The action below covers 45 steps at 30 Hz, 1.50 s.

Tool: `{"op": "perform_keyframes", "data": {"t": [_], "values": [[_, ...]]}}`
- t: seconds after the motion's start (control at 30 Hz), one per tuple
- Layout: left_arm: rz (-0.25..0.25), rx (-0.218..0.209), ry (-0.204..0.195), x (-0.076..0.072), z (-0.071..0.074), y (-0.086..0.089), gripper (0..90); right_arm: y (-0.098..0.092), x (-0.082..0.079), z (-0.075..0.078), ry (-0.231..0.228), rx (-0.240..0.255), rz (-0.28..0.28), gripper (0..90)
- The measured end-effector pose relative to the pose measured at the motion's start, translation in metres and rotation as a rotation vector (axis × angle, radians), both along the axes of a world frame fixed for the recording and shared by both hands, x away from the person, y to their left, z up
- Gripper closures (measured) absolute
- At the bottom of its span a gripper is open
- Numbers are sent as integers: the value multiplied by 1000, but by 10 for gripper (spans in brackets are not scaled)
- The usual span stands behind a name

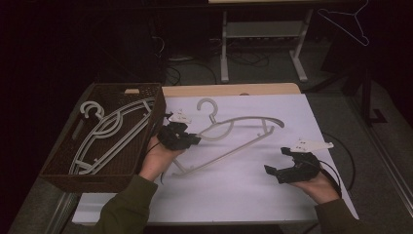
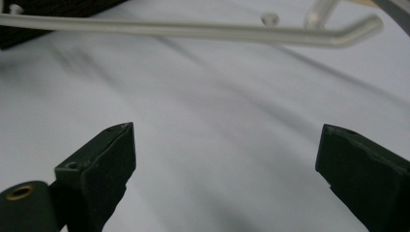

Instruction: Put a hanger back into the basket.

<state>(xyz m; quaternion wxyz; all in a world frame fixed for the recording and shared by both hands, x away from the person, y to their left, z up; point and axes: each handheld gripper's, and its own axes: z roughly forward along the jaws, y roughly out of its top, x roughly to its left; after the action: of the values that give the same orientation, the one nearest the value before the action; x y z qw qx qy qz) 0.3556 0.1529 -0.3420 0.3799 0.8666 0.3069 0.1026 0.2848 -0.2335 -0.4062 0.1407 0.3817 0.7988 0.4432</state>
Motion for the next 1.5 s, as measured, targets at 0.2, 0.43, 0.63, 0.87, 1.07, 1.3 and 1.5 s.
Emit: {"op": "perform_keyframes", "data": {"t": [0.2, 0.43, 0.63, 0.87, 1.07, 1.3, 1.5], "values": [[47, -6, -24, -2, 25, 24, 823, -3, 0, 3, -32, 4, -16, 71], [103, 2, -34, -1, 40, 57, 824, -4, 0, 2, -31, -1, -30, 61], [131, -40, -24, 2, 48, 81, 823, -3, 0, 1, -36, -7, -40, 22], [175, -29, -65, 0, 64, 105, 823, -2, 1, -1, -36, -19, -35, 10], [226, -7, -85, 0, 77, 132, 823, -2, 1, -2, -39, -20, -34, 10], [304, -6, -106, -1, 82, 172, 823, -3, 1, -3, -31, -24, -37, 11], [373, 28, -118, -2, 78, 210, 823, -2, 2, -4, -26, -28, -34, 11]]}}
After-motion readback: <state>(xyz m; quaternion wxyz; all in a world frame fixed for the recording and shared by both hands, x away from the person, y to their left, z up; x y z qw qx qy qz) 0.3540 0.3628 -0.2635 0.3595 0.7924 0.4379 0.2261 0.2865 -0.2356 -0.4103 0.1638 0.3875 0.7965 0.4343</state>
